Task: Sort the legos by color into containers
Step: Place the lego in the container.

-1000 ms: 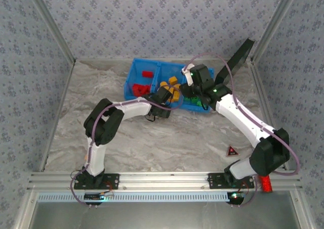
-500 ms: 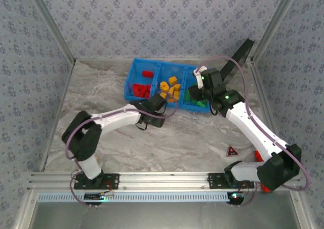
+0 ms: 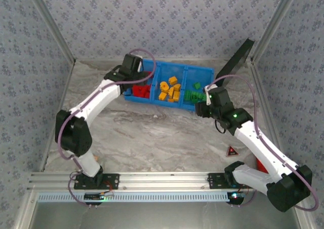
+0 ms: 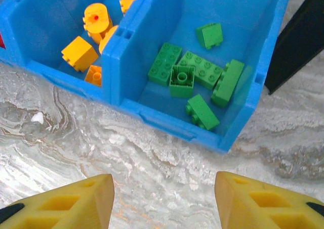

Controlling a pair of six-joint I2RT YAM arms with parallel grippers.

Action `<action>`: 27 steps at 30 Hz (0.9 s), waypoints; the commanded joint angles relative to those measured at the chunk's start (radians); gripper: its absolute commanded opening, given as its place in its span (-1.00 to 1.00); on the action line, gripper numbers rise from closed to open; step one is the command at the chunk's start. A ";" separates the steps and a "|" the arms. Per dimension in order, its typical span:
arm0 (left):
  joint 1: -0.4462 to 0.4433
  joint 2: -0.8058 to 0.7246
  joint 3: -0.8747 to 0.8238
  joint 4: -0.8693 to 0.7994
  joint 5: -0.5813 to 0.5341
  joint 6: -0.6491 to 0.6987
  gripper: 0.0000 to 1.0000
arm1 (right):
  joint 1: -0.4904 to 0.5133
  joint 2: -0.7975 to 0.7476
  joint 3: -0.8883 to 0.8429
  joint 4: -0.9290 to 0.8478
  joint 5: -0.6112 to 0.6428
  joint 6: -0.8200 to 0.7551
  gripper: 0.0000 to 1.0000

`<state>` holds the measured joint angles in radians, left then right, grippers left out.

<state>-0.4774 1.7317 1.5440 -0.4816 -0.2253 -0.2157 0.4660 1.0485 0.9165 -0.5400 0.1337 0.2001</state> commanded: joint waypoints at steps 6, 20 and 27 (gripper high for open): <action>0.054 0.211 0.184 0.065 0.107 -0.121 0.19 | -0.010 -0.003 -0.036 -0.022 -0.016 0.051 0.13; 0.075 0.436 0.308 0.107 0.163 -0.210 0.19 | -0.015 0.071 0.050 -0.057 -0.019 0.002 0.14; 0.088 0.469 0.277 0.155 0.213 -0.257 0.27 | -0.015 0.080 0.052 -0.083 -0.020 0.010 0.14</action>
<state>-0.3943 2.1830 1.8187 -0.3733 -0.0517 -0.4366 0.4557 1.1206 0.9417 -0.5777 0.1162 0.2173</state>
